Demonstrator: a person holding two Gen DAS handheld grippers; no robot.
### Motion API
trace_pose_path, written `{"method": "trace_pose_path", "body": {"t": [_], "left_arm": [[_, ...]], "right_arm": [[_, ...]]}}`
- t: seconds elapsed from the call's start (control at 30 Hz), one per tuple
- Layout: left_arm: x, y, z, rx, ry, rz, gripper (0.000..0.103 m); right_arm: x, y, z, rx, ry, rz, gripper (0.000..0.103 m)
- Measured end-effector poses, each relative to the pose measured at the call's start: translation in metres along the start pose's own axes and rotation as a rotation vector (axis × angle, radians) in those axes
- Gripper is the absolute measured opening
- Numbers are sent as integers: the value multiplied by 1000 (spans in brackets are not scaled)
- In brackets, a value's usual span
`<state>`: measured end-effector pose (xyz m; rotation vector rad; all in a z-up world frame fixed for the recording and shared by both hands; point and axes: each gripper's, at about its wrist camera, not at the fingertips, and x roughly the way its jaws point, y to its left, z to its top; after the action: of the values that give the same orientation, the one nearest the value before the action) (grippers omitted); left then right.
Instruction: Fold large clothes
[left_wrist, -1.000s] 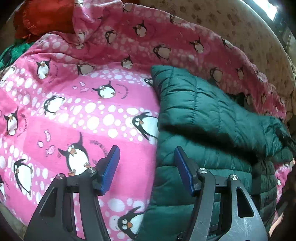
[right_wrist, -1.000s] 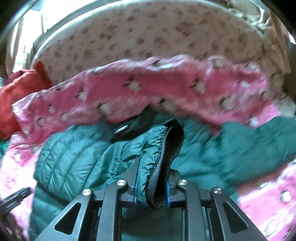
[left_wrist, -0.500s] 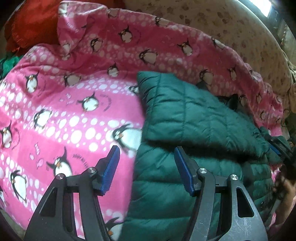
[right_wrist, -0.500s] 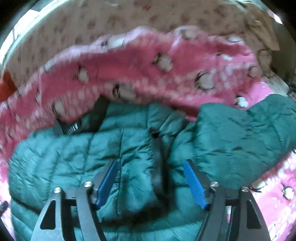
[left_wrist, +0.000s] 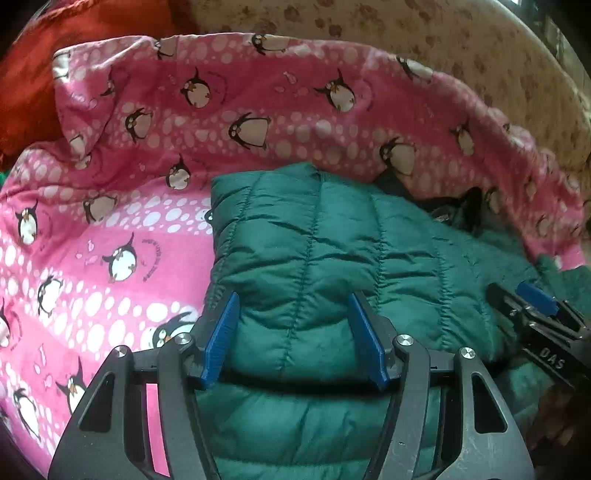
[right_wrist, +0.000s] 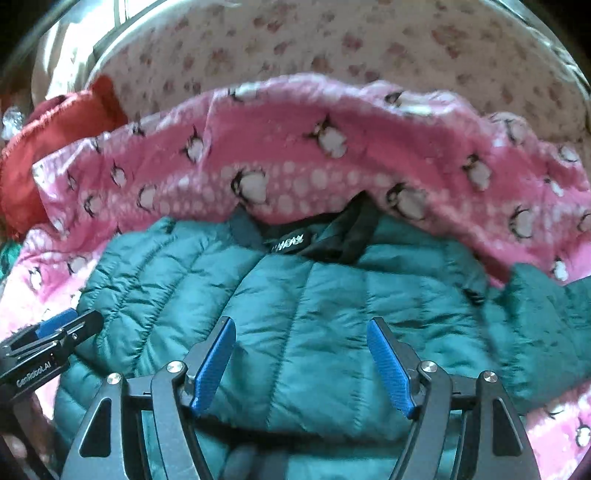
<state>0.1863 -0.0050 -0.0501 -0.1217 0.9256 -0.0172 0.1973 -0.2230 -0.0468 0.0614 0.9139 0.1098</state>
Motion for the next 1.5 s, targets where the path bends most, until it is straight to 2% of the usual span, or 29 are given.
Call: {"method": "trace_pose_path", "body": {"t": [0.17, 0.37, 0.57, 0.67, 0.83, 0.97, 1.1, 1.23, 1.37, 1.43, 1.5], "left_arm": [[12, -6, -7, 38, -7, 17, 66], [13, -8, -10, 46, -20, 29, 67], [8, -7, -10, 33, -27, 14, 67], [-6, -3, -9, 16, -43, -11, 67], [-29, -4, -2, -11, -124, -39, 67], [-17, -11, 6, -7, -91, -36, 67], [7, -14, 0, -3, -7, -19, 67], [9, -15, -7, 2, -28, -12, 67], [10, -13, -8, -1, -27, -15, 67], [10, -13, -8, -2, -29, -17, 67], [11, -13, -9, -4, -32, -22, 68]], "right_arm": [[29, -7, -16, 13, 46, -15, 72], [35, -10, -17, 32, 53, 2, 77], [22, -13, -15, 23, 79, 25, 78], [-1, -19, -18, 30, 37, 16, 78], [-14, -48, -29, 55, 31, -84, 78], [-13, -80, -24, 150, 46, -94, 78], [-4, -83, -31, 130, 50, -111, 78], [-7, -81, -30, 113, 52, -123, 77], [-28, -88, -29, 138, -24, -135, 76], [-23, -94, -30, 159, -10, -157, 76], [-7, -106, -37, 193, 47, -169, 76]]}}
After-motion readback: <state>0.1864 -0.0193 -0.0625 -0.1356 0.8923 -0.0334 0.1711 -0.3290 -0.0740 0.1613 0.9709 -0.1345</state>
